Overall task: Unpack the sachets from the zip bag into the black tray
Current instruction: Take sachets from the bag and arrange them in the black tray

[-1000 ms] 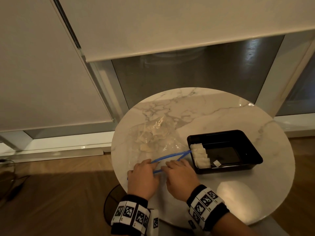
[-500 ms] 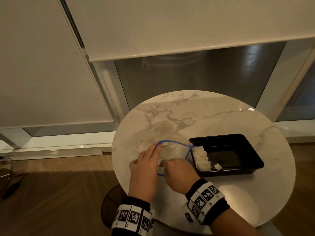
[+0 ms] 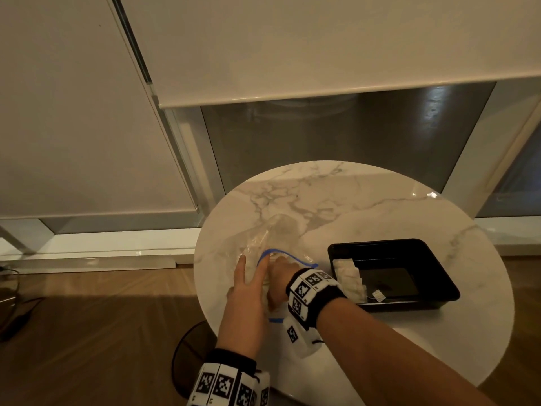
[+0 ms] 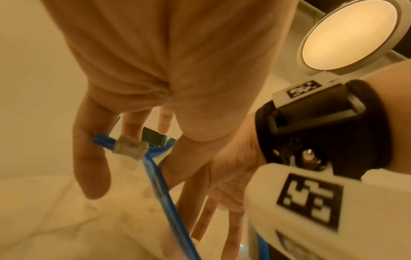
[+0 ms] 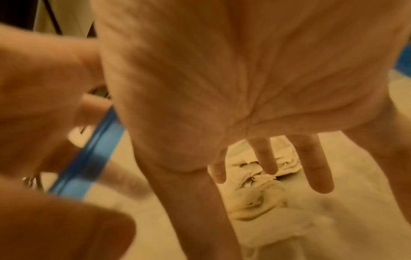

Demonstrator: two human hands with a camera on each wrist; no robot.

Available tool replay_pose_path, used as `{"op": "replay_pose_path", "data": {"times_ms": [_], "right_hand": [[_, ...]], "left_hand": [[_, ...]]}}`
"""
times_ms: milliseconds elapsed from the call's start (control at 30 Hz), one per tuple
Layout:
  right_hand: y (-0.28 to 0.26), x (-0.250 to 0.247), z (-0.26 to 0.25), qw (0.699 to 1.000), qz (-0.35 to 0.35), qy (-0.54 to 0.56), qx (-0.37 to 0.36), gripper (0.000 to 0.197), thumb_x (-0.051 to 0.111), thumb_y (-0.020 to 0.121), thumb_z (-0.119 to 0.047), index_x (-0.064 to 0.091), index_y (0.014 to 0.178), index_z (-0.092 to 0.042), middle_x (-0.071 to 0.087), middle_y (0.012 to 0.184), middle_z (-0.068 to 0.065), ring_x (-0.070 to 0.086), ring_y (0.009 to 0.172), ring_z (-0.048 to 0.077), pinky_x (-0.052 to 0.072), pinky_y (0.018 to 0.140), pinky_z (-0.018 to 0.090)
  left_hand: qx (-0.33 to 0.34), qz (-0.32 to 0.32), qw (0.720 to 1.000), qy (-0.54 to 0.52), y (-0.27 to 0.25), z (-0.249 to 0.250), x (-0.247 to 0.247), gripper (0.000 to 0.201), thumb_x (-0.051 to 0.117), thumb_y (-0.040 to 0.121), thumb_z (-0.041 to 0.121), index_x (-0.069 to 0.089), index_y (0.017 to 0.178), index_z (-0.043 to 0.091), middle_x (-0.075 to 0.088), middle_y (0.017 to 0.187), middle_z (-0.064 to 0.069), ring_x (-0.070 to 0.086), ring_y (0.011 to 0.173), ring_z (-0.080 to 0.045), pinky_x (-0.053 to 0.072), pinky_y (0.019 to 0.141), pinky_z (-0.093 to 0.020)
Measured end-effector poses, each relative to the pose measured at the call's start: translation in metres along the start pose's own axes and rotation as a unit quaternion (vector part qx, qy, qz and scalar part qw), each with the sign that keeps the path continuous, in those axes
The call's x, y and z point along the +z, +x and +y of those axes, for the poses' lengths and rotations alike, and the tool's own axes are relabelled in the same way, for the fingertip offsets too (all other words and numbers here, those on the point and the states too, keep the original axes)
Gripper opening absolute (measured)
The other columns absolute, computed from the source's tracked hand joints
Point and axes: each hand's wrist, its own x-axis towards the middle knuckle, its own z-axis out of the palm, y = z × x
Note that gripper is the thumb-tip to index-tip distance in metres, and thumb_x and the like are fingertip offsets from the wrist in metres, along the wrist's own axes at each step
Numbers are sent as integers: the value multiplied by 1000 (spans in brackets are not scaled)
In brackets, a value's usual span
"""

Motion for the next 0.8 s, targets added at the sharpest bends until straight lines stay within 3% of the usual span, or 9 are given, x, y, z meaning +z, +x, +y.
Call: {"op": "replay_pose_path", "data": {"times_ms": [133, 200, 267, 400, 500, 633, 733, 800], "right_hand": [[13, 12, -12, 984, 16, -169, -47, 75, 71, 85, -30, 36, 149, -13, 35, 155, 14, 38, 141, 32, 38, 111, 45], [20, 14, -14, 978, 20, -199, -57, 74, 67, 87, -34, 34, 150, -13, 34, 154, 15, 38, 140, 33, 37, 111, 48], [27, 15, -15, 979, 17, -199, -50, 71, 66, 88, -36, 37, 148, -14, 38, 153, 14, 40, 139, 32, 36, 111, 48], [38, 15, -17, 979, -7, -200, -44, 71, 68, 89, -32, 35, 150, -13, 35, 156, 13, 36, 142, 31, 33, 114, 49], [35, 12, -19, 981, -10, -188, -52, 56, 58, 98, -23, 37, 148, -7, 37, 154, 17, 39, 141, 31, 33, 114, 46], [33, 16, -19, 983, 2, -172, -61, 42, 52, 101, -21, 48, 138, -3, 50, 142, 19, 50, 130, 30, 38, 112, 42], [27, 16, -18, 985, -9, -164, -52, 40, 54, 99, -24, 51, 133, -3, 54, 137, 19, 53, 127, 30, 37, 114, 44], [22, 15, -16, 988, 18, -139, -62, 35, 50, 101, -17, 52, 131, 0, 56, 133, 21, 55, 124, 32, 39, 111, 43]], "left_hand": [[5, 10, 1000, -13, 1, -5, 1, 100, 58, 90, 7, -1, 141, 70, -8, 163, 14, 48, 131, -27, 48, 106, -38], [8, 18, 1000, -14, 2, -6, 4, 102, 60, 91, 10, -4, 138, 73, -8, 161, 17, 47, 132, -27, 48, 107, -38], [14, 30, 999, -10, 1, -6, 4, 99, 58, 93, 12, -6, 136, 75, -8, 160, 19, 46, 133, -26, 47, 107, -37], [5, 36, 999, 5, 2, -6, 2, 96, 62, 92, 14, -1, 147, 60, -6, 162, 13, 42, 135, -27, 45, 107, -34], [2, 33, 999, 1, 4, -5, -1, 106, 65, 87, 8, -6, 144, 63, -3, 161, 15, 46, 131, -26, 48, 104, -34], [-1, 25, 1000, -8, -1, 0, -6, 107, 49, 83, -9, -3, 144, 63, -2, 161, 15, 42, 134, -26, 50, 102, -37], [5, 33, 999, -5, -2, 0, -5, 108, 50, 84, -9, -4, 144, 63, 2, 161, 14, 40, 135, -26, 49, 103, -35], [12, 40, 999, -2, -2, 0, -4, 106, 53, 86, -6, -3, 146, 61, 5, 161, 12, 42, 134, -25, 50, 102, -34]]}}
